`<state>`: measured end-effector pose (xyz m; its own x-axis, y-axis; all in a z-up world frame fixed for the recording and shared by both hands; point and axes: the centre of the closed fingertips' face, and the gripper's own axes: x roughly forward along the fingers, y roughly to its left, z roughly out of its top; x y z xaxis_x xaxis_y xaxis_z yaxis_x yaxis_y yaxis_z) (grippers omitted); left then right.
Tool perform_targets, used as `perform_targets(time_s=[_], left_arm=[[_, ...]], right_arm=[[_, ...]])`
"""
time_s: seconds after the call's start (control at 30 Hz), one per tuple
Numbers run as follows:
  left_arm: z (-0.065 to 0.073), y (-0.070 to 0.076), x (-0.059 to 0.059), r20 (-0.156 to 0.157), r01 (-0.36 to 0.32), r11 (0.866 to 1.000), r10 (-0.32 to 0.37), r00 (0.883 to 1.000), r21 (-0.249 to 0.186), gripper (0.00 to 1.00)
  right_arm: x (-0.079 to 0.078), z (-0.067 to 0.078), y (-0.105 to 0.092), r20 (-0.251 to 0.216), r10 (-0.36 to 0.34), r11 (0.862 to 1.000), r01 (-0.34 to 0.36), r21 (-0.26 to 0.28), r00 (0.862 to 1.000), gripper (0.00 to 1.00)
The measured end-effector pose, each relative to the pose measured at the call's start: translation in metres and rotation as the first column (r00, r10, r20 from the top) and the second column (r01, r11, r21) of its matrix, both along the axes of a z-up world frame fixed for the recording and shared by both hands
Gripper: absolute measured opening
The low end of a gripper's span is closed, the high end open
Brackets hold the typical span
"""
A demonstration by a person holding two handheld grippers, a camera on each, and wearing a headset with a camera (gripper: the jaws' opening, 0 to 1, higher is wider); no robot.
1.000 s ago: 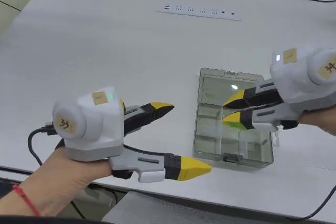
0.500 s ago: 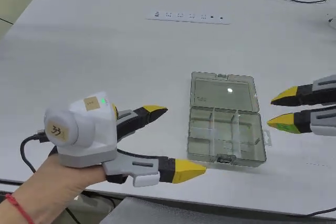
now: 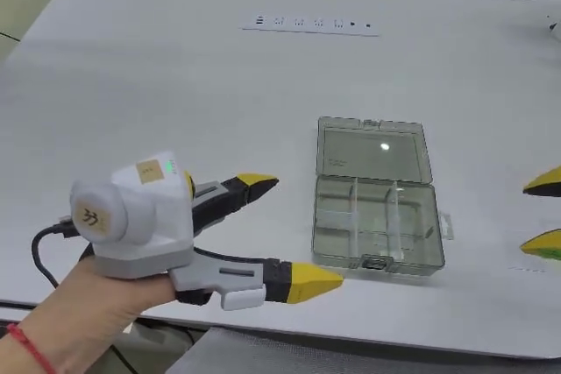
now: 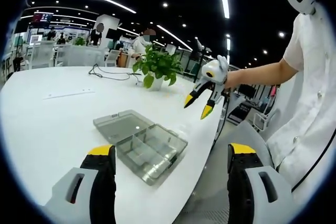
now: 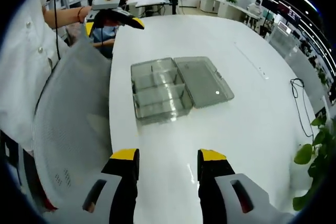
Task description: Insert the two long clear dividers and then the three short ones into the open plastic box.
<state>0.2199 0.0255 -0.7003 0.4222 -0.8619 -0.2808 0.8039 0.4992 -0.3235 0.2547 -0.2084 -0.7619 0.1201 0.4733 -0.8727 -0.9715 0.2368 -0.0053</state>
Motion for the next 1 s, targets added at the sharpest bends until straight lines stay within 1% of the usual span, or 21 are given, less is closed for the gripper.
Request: perform_targets(time_s=[0.03,0.07,0.1,0.13,0.23,0.3,0.4,0.43,0.47,0.5,0.57,0.6,0.67,0.93,1.0], left_arm=[[0.000,0.000,0.000,-0.001,0.000,1.000,0.000,1.000,0.000,0.90],[0.000,0.000,0.000,-0.004,0.001,1.000,-0.001,1.000,0.000,0.90],[-0.001,0.000,-0.001,-0.004,0.002,1.000,-0.002,1.000,0.001,0.90],[-0.001,-0.001,-0.001,-0.005,0.004,1.000,-0.004,1.000,0.003,0.89],[-0.003,-0.001,-0.001,-0.010,0.005,1.000,-0.005,1.000,0.006,0.89],[-0.003,-0.001,-0.001,-0.011,0.003,1.000,-0.003,1.000,0.006,0.89],[-0.002,0.000,-0.001,-0.013,0.000,1.000,0.000,1.000,0.005,0.89],[-0.003,0.000,-0.001,-0.014,-0.001,1.000,0.001,1.000,0.006,0.89],[-0.003,0.000,-0.001,-0.015,-0.001,1.000,0.001,1.000,0.006,0.89],[-0.003,0.000,-0.001,-0.016,-0.001,1.000,0.002,1.000,0.006,0.89],[-0.003,0.001,-0.001,-0.017,-0.003,1.000,0.003,1.000,0.008,0.89],[-0.004,0.001,-0.001,-0.020,-0.003,1.000,0.003,1.000,0.008,0.89],[-0.004,0.001,-0.001,-0.019,-0.004,1.000,0.004,1.000,0.009,0.89],[-0.003,0.001,0.000,-0.023,-0.008,1.000,0.008,1.000,0.007,0.89],[-0.004,0.001,0.000,-0.025,-0.008,1.000,0.008,1.000,0.009,0.88]], right_arm=[[-0.001,-0.005,-0.004,-0.002,0.014,1.000,-0.014,-0.020,1.000,0.46],[-0.001,-0.012,-0.010,-0.003,0.038,0.998,-0.038,-0.057,0.999,0.46],[-0.001,-0.017,-0.014,-0.003,0.056,0.995,-0.056,-0.077,0.998,0.47],[-0.002,-0.024,-0.018,-0.006,0.080,0.991,-0.081,-0.105,0.997,0.47],[-0.002,-0.037,-0.023,-0.012,0.117,0.983,-0.118,-0.140,0.993,0.47],[-0.001,-0.046,-0.027,-0.013,0.156,0.971,-0.156,-0.179,0.988,0.47],[-0.002,-0.058,-0.030,-0.022,0.195,0.956,-0.196,-0.217,0.980,0.47],[0.001,-0.067,-0.034,-0.021,0.207,0.950,-0.207,-0.232,0.978,0.46],[0.003,-0.073,-0.037,-0.022,0.212,0.947,-0.210,-0.245,0.977,0.46],[0.002,-0.076,-0.038,-0.026,0.221,0.942,-0.220,-0.254,0.975,0.46],[0.003,-0.079,-0.038,-0.032,0.226,0.939,-0.227,-0.260,0.974,0.45],[0.002,-0.082,-0.039,-0.043,0.227,0.936,-0.230,-0.268,0.973,0.45],[0.002,-0.084,-0.040,-0.045,0.237,0.930,-0.240,-0.279,0.970,0.45],[0.000,-0.089,-0.042,-0.066,0.254,0.918,-0.261,-0.298,0.965,0.42],[0.001,-0.088,-0.041,-0.067,0.247,0.921,-0.255,-0.295,0.967,0.41]])
